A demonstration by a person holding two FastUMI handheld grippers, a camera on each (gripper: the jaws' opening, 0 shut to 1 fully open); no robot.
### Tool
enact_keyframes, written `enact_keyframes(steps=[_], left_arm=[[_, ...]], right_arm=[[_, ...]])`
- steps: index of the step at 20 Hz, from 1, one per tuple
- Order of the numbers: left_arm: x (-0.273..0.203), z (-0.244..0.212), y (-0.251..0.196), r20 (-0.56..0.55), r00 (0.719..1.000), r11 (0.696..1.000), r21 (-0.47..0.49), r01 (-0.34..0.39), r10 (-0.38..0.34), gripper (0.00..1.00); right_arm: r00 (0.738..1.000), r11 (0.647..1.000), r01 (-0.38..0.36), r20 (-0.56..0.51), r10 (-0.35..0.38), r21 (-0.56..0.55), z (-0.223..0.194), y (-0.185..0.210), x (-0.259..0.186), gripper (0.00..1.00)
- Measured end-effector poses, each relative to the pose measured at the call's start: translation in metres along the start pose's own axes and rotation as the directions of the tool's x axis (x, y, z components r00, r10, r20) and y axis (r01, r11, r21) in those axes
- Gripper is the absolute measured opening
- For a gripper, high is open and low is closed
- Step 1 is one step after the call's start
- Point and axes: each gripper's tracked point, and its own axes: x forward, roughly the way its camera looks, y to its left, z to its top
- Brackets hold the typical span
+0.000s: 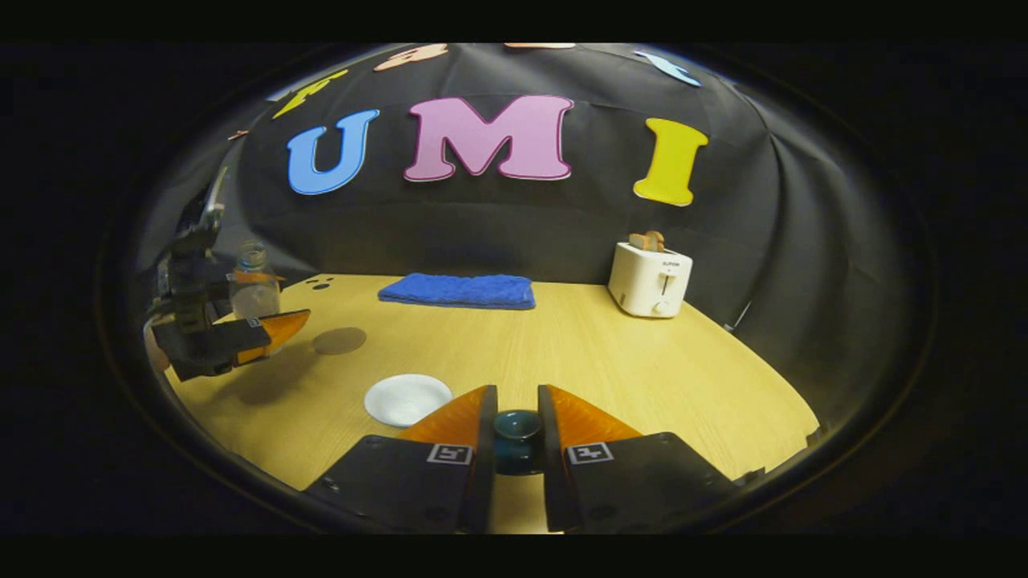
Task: Open the teacup lid with one hand, grasp the water bottle and pour water into the teacup with the other hand; after pouring, place the water bottle on the coaster and then close the teacup lid.
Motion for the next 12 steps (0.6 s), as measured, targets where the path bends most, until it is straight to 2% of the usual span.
enact_keyframes(steps=[1,2,3,6,8,9,10,12], left_arm=[[0.001,0.004,-0.006,0.01,1.0,0.996,0.086,0.006,-0.007,0.8],[0.004,0.009,-0.013,0.022,1.0,0.986,0.165,0.012,-0.016,0.8],[0.005,0.013,-0.022,0.035,0.999,0.972,0.232,0.022,-0.031,0.8],[0.002,0.016,-0.053,0.046,0.995,0.921,0.385,0.065,-0.09,0.8],[0.006,0.019,-0.067,0.039,0.993,0.888,0.451,0.084,-0.114,0.8],[0.006,0.017,-0.07,0.034,0.992,0.876,0.474,0.092,-0.122,0.79],[0.008,0.016,-0.072,0.023,0.991,0.864,0.494,0.101,-0.128,0.8],[0.015,0.016,-0.076,0.002,0.991,0.837,0.536,0.114,-0.136,0.8]], right_arm=[[1.0,1.0,0.003,-0.001,-0.003,0.001,-0.001,-0.006,-0.001,0.28],[1.0,1.0,0.006,-0.001,-0.006,0.002,-0.002,-0.011,-0.003,0.23],[1.0,1.0,0.009,-0.001,-0.009,0.004,-0.003,-0.017,-0.003,0.28],[1.0,1.0,0.019,-0.004,-0.019,0.003,-0.006,-0.033,-0.007,0.28],[1.0,1.0,0.026,-0.005,-0.026,0.004,-0.008,-0.042,-0.009,0.28],[1.0,1.0,0.029,-0.005,-0.029,0.004,-0.009,-0.047,-0.01,0.23],[0.999,0.999,0.032,-0.007,-0.032,0.006,-0.012,-0.051,-0.011,0.28],[0.999,0.999,0.035,-0.011,-0.035,0.009,-0.015,-0.056,-0.014,0.28]])
